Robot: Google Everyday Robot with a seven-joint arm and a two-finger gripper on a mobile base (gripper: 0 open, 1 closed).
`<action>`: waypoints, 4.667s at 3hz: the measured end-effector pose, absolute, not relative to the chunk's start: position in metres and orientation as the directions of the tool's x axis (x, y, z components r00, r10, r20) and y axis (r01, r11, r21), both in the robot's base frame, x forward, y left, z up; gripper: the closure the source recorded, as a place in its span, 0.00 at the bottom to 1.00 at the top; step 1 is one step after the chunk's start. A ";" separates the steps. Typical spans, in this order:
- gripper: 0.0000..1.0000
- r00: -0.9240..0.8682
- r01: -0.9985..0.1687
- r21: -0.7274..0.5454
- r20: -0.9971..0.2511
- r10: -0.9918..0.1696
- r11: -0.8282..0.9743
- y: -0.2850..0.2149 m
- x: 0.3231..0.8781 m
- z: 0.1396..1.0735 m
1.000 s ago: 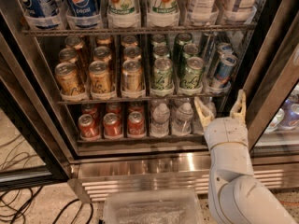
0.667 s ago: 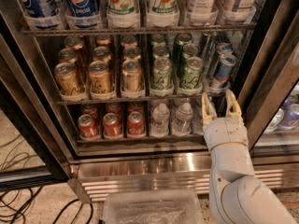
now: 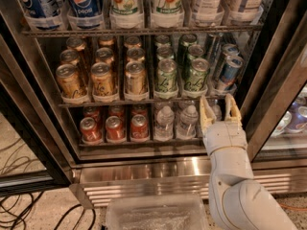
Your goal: Pick redbull can from middle shelf of fridge
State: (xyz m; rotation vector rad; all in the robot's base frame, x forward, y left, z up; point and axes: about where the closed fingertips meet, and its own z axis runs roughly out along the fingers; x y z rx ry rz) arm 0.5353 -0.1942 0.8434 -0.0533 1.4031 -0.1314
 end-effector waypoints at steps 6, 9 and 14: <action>0.39 0.229 0.220 -0.052 -0.968 -0.104 0.974 -0.217 0.566 0.841; 0.61 0.238 0.229 -0.058 -0.964 -0.114 0.972 -0.230 0.590 0.845; 0.54 0.238 0.279 -0.066 -0.962 -0.135 0.958 -0.248 0.610 0.846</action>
Offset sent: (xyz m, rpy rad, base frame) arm 0.0304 0.0014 -0.0055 0.0462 -0.0661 -0.0375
